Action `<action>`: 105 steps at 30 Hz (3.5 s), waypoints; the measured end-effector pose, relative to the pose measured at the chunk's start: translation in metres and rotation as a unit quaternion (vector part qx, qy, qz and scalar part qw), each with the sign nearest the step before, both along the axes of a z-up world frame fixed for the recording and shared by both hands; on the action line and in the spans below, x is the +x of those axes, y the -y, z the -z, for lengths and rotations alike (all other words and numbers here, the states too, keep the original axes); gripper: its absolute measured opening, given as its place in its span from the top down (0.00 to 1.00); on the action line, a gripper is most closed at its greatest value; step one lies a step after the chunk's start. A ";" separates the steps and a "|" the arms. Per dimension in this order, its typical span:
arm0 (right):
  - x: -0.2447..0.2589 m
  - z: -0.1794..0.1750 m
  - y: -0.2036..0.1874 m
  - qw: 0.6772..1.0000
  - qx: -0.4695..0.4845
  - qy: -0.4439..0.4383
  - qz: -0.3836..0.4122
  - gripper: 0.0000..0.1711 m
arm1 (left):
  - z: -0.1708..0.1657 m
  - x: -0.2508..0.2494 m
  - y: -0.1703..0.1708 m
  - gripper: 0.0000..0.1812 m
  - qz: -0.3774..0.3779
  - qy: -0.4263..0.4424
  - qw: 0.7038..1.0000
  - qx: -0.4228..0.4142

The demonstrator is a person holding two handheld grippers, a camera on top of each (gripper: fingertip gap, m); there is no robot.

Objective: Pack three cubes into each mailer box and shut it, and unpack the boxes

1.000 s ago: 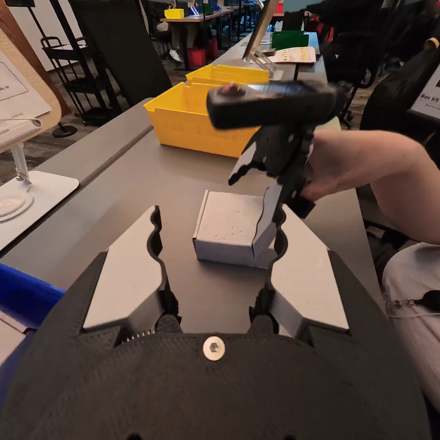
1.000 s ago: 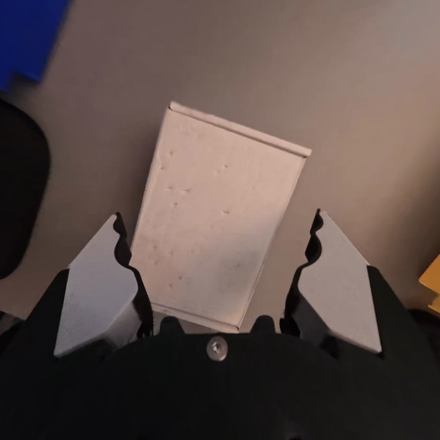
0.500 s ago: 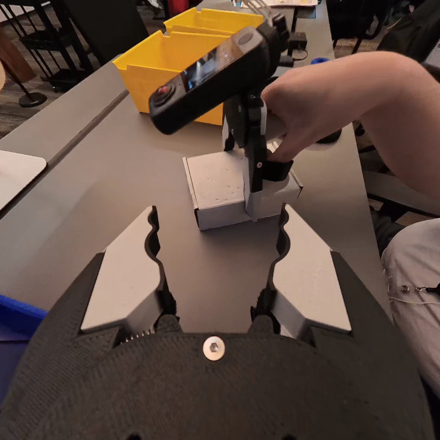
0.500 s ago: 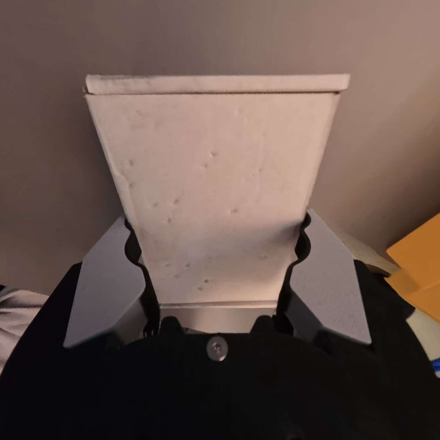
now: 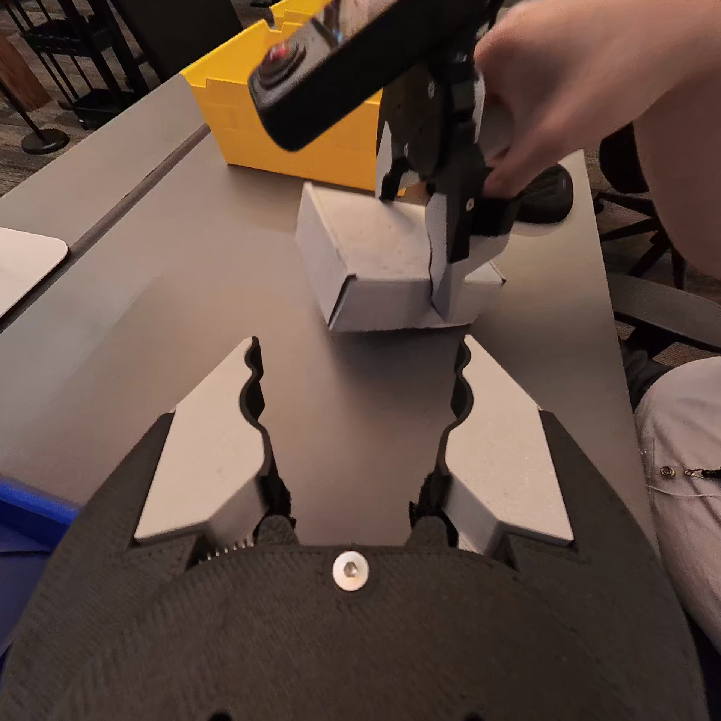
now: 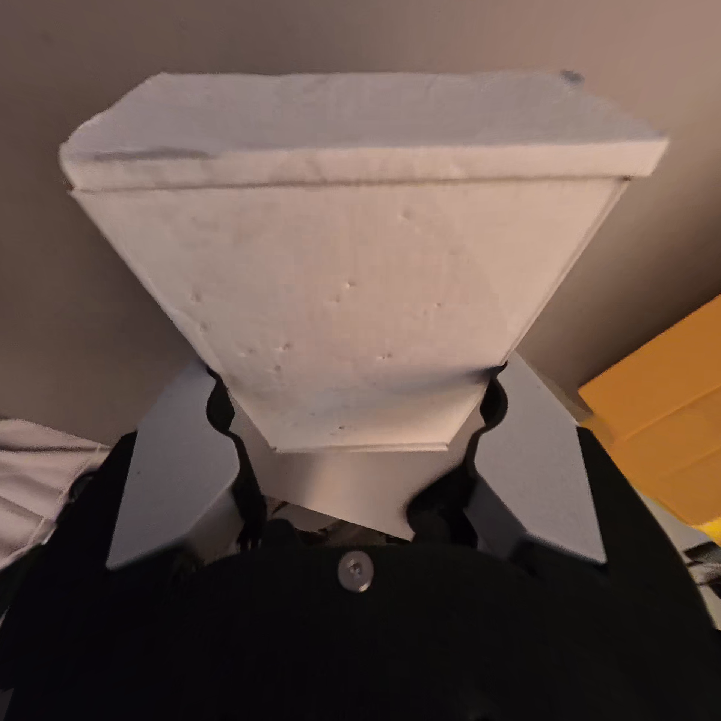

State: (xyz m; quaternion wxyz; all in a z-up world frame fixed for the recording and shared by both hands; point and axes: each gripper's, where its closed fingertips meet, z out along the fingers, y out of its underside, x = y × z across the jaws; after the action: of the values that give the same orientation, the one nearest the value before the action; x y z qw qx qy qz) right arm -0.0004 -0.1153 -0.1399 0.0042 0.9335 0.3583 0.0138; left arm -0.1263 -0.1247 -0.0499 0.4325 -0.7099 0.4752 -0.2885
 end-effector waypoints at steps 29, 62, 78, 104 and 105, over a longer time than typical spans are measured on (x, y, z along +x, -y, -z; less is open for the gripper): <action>0.007 0.036 -0.038 0.994 0.008 -0.043 -0.104 0.11 | 0.034 0.003 -0.006 0.46 -0.009 -0.073 0.997 -0.019; 0.263 -0.011 -0.208 0.961 0.054 0.120 -0.245 0.11 | 0.054 0.022 0.001 0.47 0.020 -0.094 0.995 -0.038; 0.268 -0.004 -0.255 0.909 0.106 0.169 -0.365 0.25 | 0.071 0.027 0.007 0.46 0.037 -0.127 0.990 -0.048; 0.243 0.008 -0.242 0.911 0.113 0.133 -0.373 0.28 | 0.077 0.032 0.011 0.46 0.049 -0.145 0.987 -0.045; 0.243 0.006 -0.243 0.912 0.119 0.133 -0.370 0.28 | 0.078 0.033 0.012 0.46 0.051 -0.147 0.987 -0.044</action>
State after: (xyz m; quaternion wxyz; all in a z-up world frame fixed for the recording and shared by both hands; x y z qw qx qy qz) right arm 0.2425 0.1277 -0.1462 -0.0650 0.7170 0.6701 0.1806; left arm -0.0936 -0.1368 -0.1277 0.3109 -0.7377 0.5561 -0.2235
